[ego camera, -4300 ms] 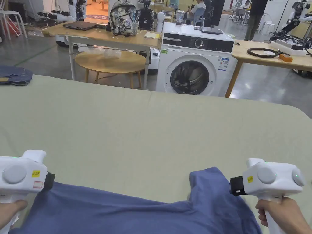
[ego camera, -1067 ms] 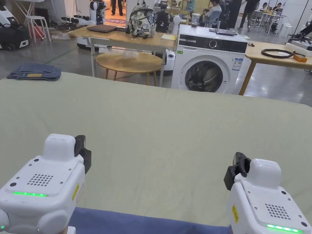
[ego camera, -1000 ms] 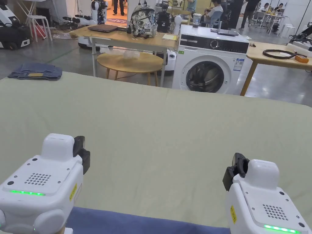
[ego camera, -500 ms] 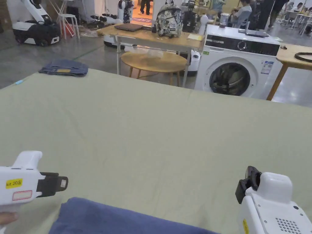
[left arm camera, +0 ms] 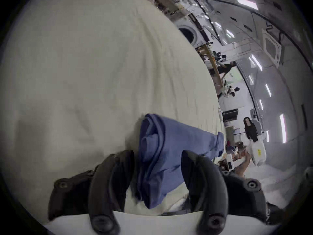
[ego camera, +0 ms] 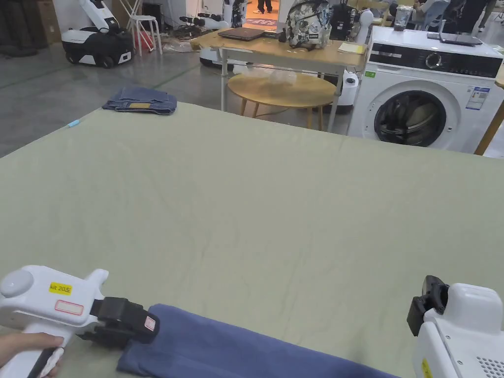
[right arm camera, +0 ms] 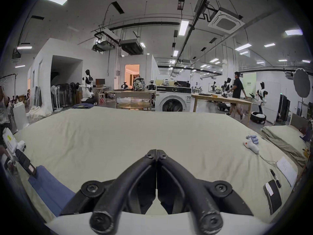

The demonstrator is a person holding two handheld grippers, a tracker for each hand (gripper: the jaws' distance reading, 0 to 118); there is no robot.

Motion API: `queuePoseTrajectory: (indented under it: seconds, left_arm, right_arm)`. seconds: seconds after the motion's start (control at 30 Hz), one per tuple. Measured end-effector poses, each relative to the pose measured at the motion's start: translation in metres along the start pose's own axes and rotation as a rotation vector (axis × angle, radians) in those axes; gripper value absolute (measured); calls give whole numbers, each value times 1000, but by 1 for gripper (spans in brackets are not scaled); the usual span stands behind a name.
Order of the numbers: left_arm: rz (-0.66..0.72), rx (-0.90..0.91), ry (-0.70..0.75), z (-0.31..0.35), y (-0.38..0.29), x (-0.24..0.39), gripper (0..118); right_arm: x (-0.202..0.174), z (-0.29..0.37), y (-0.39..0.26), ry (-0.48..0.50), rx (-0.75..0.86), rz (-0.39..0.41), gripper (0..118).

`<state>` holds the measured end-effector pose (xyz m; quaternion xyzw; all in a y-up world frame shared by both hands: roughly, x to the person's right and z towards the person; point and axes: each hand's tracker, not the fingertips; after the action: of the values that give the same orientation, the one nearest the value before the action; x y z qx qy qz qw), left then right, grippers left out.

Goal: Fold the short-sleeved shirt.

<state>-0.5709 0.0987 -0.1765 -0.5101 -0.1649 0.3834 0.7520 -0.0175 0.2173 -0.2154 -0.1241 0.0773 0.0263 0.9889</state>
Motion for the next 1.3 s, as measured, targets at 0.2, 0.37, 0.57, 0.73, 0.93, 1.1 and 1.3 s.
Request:
queuePoseTrajectory:
  seconds: [0.2,0.37,0.57,0.73,0.93,1.1,1.3]
  left_arm:
    - [76,31,-220,-25,-9,-6,18]
    - [43,24,-150,-44,-19,1,3]
    - [-5,67,-83,-25,-29,38,1]
    - [-47,94,-52,-16,-17,36,1]
    - [-86,148,83,30,-4,55,1]
    - [-97,168,225,67,-3,60,1]
    - [-44,184,129,74,-12,92,1]
  right_arm:
    - [0,0,-2,-1,-8,2,0]
    - [0,0,-4,0,-21,-2,0]
    - [3,0,-4,-6,-29,-6,0]
    - [6,0,-3,-8,-28,1,0]
    - [8,1,0,-8,-25,7,0]
    - [6,0,0,3,-20,6,0]
    - [3,-4,0,17,-26,-24,0]
